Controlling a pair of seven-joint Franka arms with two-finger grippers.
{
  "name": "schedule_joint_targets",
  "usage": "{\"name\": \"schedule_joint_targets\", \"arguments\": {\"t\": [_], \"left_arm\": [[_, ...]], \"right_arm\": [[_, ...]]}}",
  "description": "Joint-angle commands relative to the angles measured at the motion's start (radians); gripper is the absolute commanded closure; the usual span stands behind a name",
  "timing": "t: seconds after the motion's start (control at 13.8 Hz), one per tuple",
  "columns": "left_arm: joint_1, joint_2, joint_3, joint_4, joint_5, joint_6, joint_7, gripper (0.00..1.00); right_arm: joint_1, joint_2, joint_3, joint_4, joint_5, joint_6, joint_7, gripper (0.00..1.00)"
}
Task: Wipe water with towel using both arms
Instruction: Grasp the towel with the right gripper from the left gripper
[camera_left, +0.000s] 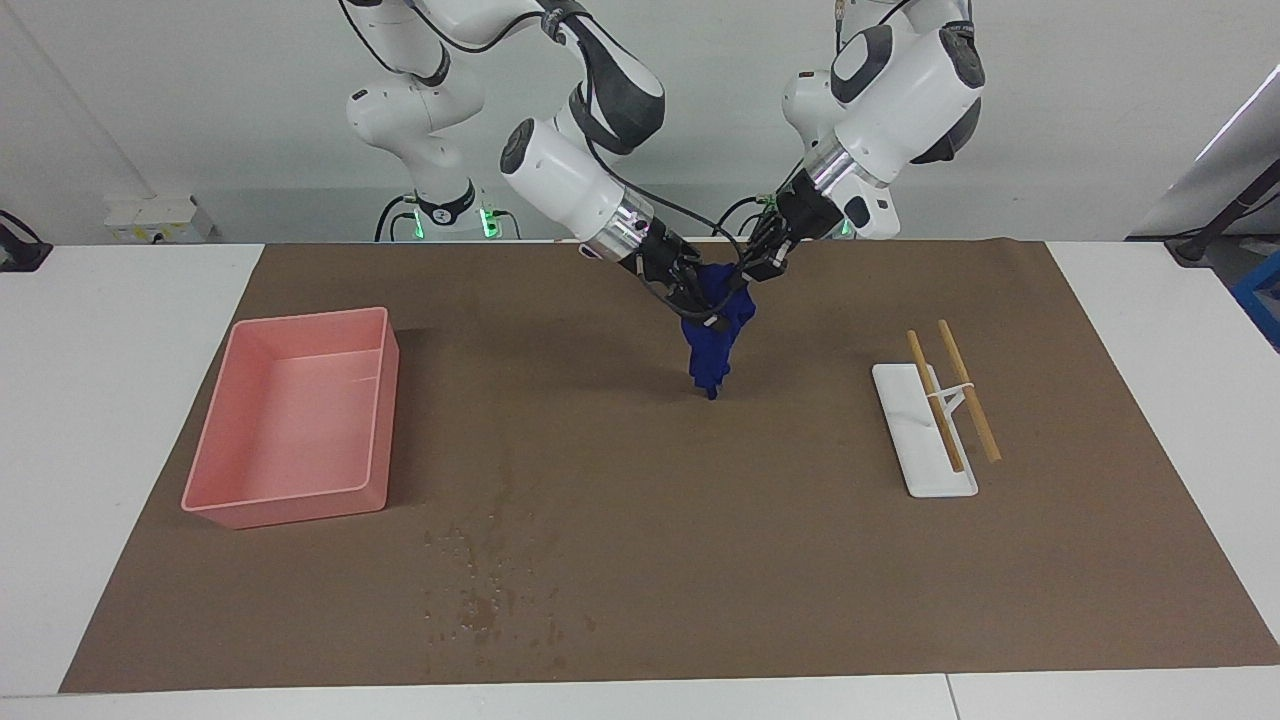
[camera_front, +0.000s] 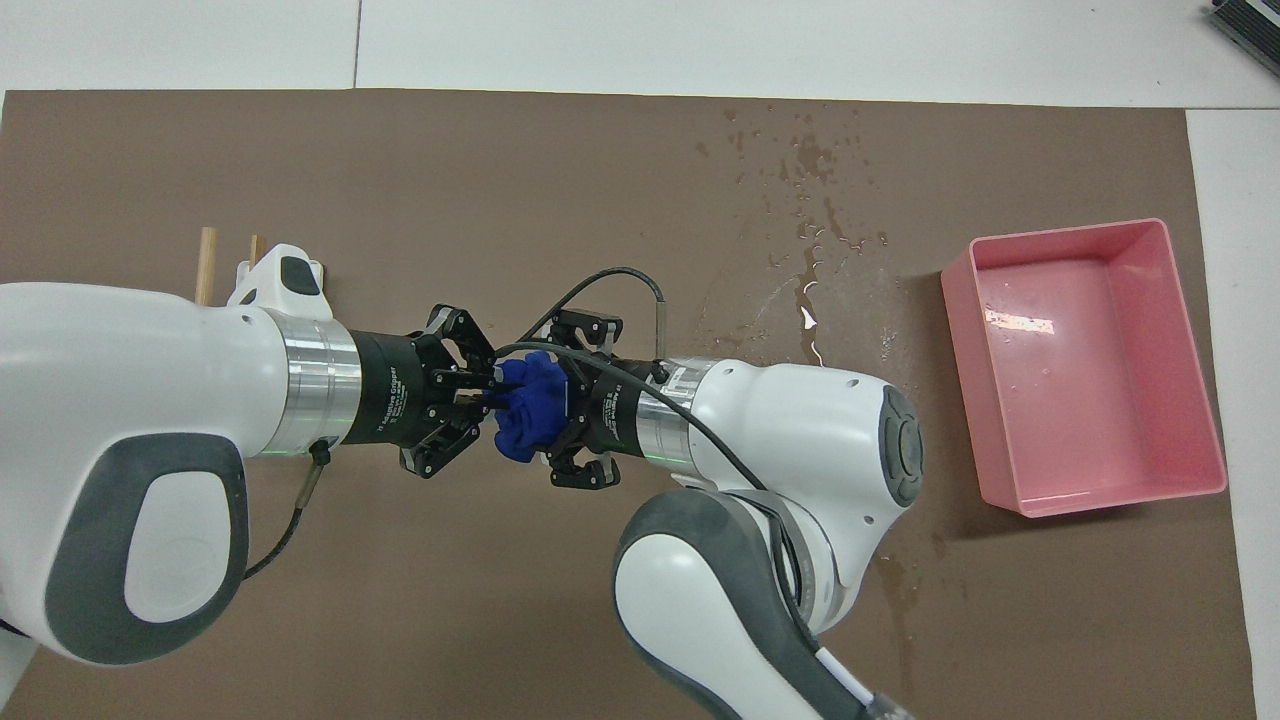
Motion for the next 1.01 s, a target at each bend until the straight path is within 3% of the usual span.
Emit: {"name": "schedule_joint_targets", "arguments": {"t": [0.0, 0.22, 0.72, 0.8, 0.87, 0.94], "left_arm": [[-0.018, -0.035, 0.015, -0.027, -0.024, 0.025, -0.014, 1.0], [-0.018, -0.035, 0.015, -0.025, -0.024, 0.04, -0.014, 1.0], [-0.018, -0.033, 0.016, -0.024, -0.02, 0.043, 0.001, 1.0], [-0.016, -0.033, 0.016, -0.024, -0.02, 0.042, 0.002, 0.95], [-0.016, -0.032, 0.018, -0.019, -0.018, 0.042, 0.004, 0.57], [-0.016, -0.024, 0.018, -0.006, -0.006, 0.039, -0.004, 0.02]], "right_arm": [[0.004, 0.012, 0.003, 0.012, 0.02, 0.025, -0.012, 0.26], [0.004, 0.013, 0.005, 0.013, 0.017, 0.04, -0.038, 1.0], [0.004, 0.009, 0.003, 0.012, -0.029, -0.019, -0.247, 1.0], [0.0, 0.007, 0.002, 0.012, -0.049, -0.047, -0.254, 1.0], [-0.001, 0.007, 0.002, 0.012, -0.084, -0.058, -0.254, 1.0], [-0.004, 0.007, 0.002, 0.013, -0.132, -0.067, -0.259, 1.0]]}}
